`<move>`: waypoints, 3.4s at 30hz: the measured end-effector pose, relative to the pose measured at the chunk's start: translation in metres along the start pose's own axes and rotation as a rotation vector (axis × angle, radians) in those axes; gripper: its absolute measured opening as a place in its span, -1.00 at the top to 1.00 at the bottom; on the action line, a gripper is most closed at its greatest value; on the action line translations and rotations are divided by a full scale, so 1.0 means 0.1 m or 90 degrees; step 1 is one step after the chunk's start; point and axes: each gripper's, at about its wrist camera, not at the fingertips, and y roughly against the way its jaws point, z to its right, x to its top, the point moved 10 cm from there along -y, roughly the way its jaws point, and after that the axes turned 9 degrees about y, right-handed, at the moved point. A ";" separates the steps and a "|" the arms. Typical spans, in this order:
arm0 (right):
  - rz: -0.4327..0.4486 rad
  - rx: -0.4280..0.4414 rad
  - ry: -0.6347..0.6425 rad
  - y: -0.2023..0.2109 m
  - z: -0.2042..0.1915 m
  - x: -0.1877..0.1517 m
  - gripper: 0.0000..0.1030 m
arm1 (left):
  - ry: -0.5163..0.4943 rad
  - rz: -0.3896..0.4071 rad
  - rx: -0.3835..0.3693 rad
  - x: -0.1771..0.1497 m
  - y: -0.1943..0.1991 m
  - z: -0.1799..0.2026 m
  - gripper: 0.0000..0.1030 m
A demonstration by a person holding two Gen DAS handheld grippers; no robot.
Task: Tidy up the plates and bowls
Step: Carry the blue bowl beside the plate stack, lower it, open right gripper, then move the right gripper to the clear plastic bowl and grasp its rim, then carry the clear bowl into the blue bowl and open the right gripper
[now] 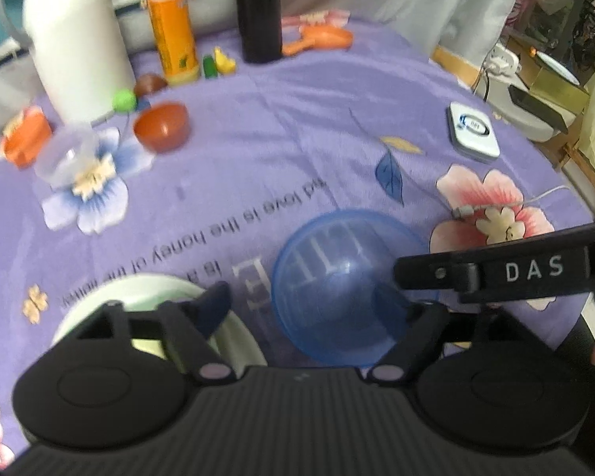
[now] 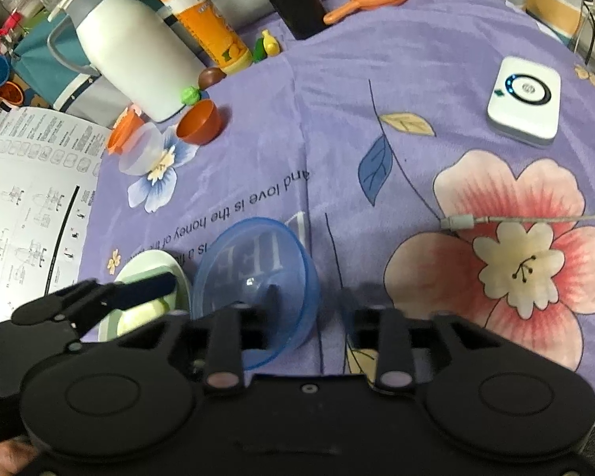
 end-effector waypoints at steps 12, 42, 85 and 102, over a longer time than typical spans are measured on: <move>0.068 -0.033 0.014 0.27 0.04 0.23 -0.97 | 0.018 0.059 0.003 0.16 0.24 -0.12 -1.00; 0.039 -0.049 0.125 -0.17 -0.75 0.88 -1.00 | 0.160 0.101 0.071 0.48 0.23 -1.51 -1.00; -0.030 0.015 0.212 -2.36 -2.27 1.95 0.80 | 0.283 0.108 0.094 1.25 -1.08 -2.96 0.41; -0.031 0.028 0.202 -1.81 -2.20 1.64 0.81 | 0.274 0.088 0.086 0.97 -0.61 -2.62 0.56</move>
